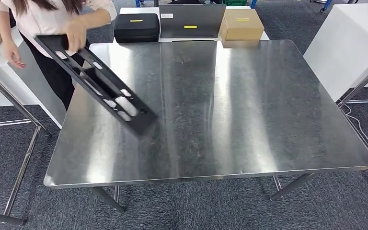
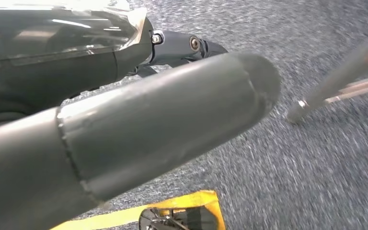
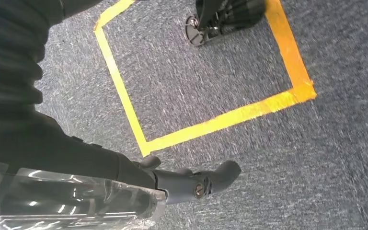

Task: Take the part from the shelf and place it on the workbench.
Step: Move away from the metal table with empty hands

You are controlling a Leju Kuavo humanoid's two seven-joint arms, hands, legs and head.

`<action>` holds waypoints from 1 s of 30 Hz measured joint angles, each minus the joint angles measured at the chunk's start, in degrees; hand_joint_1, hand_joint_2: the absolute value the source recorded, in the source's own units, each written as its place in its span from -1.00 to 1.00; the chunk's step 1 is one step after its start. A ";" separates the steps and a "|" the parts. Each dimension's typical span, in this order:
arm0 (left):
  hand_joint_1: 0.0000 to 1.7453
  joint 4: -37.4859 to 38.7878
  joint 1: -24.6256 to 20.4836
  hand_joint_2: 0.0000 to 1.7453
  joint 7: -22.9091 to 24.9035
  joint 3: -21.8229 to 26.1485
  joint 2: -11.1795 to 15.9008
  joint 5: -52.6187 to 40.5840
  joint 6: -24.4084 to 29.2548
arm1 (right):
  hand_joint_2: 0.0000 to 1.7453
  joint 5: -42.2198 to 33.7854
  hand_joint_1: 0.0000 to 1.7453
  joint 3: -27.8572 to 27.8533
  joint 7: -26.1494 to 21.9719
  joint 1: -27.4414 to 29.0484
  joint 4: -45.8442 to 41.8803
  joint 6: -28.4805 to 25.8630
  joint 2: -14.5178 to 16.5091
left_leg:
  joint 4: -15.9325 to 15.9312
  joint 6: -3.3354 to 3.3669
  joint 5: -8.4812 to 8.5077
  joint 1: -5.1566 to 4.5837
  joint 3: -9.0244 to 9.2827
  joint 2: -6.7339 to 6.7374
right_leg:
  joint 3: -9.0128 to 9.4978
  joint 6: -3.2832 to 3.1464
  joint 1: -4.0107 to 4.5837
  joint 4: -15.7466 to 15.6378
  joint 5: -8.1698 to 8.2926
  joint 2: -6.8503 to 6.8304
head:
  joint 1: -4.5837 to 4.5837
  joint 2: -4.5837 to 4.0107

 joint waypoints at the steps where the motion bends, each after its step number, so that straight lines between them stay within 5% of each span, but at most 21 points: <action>1: -1.00 0.00 -0.02 -1.00 -0.01 0.01 0.00 0.00 0.01 | 0.50 -0.04 -1.00 -0.01 -0.01 0.01 0.00 0.11 -0.02 | -0.20 0.62 0.36 -0.13 -0.17 0.07 | -0.28 0.35 -0.08 0.22 -0.09 0.03 | -0.02 0.00; 4: -1.00 0.00 -0.09 -1.00 -0.10 0.02 0.01 0.00 0.01 | -1.00 -0.46 -1.00 -0.08 -0.09 0.03 0.00 0.62 -0.04 | -0.65 2.25 1.47 -0.19 -1.02 0.31 | -3.43 0.18 -0.43 6.53 -4.02 0.12 | 0.24 0.00; 6: -1.00 0.00 -0.07 -1.00 -0.22 0.03 0.04 0.00 0.02 | -1.00 -0.80 -1.00 -0.15 -0.35 0.08 0.00 1.42 -0.03 | -0.63 2.58 1.95 -0.36 -1.78 0.39 | -6.62 0.03 -0.40 14.26 -7.61 0.15 | 0.38 0.00; 8: -1.00 0.00 -0.05 -1.00 -0.32 0.12 0.04 0.02 0.08 | -1.00 -0.91 -1.00 -0.19 -0.70 0.16 0.00 2.44 -0.10 | -0.61 2.55 2.38 -0.56 -2.31 0.40 | -6.67 0.51 -0.33 16.27 -8.25 0.17 | 0.40 0.00; 10: -1.00 0.00 -0.05 -1.00 -0.40 0.34 0.04 0.06 0.16 | -1.00 -0.76 -1.00 -0.19 -0.86 0.13 0.00 3.16 -0.25 | -0.60 2.31 2.71 -0.64 -2.49 0.34 | -2.15 1.03 -0.30 9.36 -5.92 0.17 | 0.42 0.00; 13: -1.00 0.00 -0.07 -1.00 -0.56 0.68 0.01 0.14 0.21 | -1.00 -0.36 -1.00 -0.17 -0.85 -0.08 0.00 3.48 -0.41 | -0.50 1.59 3.01 -0.96 -2.56 0.34 | 3.08 0.43 0.19 -0.50 -3.28 0.21 | 0.38 0.00; 17: -1.00 0.00 -0.05 -1.00 -0.92 0.86 0.04 0.17 0.35 | -1.00 0.03 -1.00 -0.12 -0.74 0.00 0.00 4.64 -0.52 | -0.45 2.00 2.76 -0.90 -2.73 0.34 | 3.05 -0.24 0.35 -1.14 -2.84 0.22 | 0.34 0.00; 21: -1.00 0.00 -0.02 -1.00 -1.08 0.92 0.04 0.09 0.62 | -1.00 0.19 -1.00 -0.07 -0.69 0.05 0.00 5.87 -0.79 | -0.75 1.18 3.49 -0.56 -2.71 0.31 | 2.83 -0.66 0.78 -1.04 -2.59 0.20 | 0.33 0.00; 30: -1.00 0.00 -0.03 -1.00 -1.05 1.15 0.04 -0.10 1.17 | -1.00 0.67 -1.00 0.22 -0.71 -0.03 0.00 7.51 -0.86 | -1.26 1.61 3.75 -0.55 -2.77 0.19 | 3.09 -0.49 0.50 -1.17 -2.50 0.18 | 0.33 0.00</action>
